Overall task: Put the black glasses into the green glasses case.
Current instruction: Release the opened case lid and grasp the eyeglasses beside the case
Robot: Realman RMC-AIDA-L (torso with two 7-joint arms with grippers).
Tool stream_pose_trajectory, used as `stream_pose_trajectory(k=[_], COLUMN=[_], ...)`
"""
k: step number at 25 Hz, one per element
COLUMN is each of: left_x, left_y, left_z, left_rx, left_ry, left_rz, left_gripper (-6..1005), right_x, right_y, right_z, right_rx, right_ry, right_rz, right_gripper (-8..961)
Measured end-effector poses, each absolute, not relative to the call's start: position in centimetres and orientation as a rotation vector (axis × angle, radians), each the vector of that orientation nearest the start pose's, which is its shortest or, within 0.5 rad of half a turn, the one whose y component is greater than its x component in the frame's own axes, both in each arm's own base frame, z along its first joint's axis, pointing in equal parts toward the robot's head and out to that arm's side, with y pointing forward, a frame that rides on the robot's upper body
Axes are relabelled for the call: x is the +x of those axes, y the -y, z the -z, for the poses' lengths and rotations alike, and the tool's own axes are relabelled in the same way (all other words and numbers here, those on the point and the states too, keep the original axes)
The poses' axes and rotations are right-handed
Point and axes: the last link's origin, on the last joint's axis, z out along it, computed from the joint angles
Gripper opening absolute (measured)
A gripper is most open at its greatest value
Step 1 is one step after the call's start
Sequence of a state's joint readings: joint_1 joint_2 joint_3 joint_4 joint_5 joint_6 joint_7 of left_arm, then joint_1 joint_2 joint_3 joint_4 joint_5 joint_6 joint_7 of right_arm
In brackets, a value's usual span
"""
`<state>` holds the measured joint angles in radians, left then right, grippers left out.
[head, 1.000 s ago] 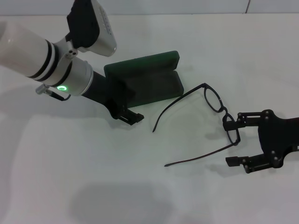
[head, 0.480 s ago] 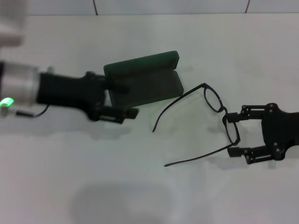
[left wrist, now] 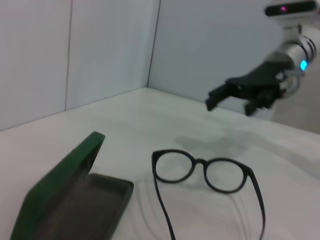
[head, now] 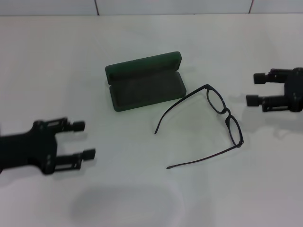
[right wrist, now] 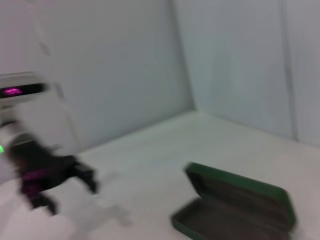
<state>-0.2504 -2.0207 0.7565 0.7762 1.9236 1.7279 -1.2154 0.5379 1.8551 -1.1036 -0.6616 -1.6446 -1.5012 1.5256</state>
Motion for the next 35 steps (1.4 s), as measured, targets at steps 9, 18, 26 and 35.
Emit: stream_pose_trajectory(k=[9,18,26,35], left_x=[-33.7,-33.8,-33.9,-33.9], left_y=[-23.1,-23.2,-23.2,-23.1], left_z=[-3.7,-3.4,-3.2,-3.0], left_rx=[-2.753,-2.798,-2.808,-2.814], left_ry=[0.506,0.435,0.391,0.391], left_rz=[0.576,0.502,0.492,0.484], left_gripper=[767,771,773,768], right_x=[20.9,17.0,14.2,12.4], right_y=[-39.6,-41.3,-42.7,-42.5], right_z=[-6.0,-5.2,-2.7,0.3], right_rx=[-2.765,-2.563,-2.452,-2.482], right_ry=[-1.055,-1.472,-1.507,-1.459], right_rz=[-0.231,0.256,0.494,0.522], right_gripper=[793,774,766,765])
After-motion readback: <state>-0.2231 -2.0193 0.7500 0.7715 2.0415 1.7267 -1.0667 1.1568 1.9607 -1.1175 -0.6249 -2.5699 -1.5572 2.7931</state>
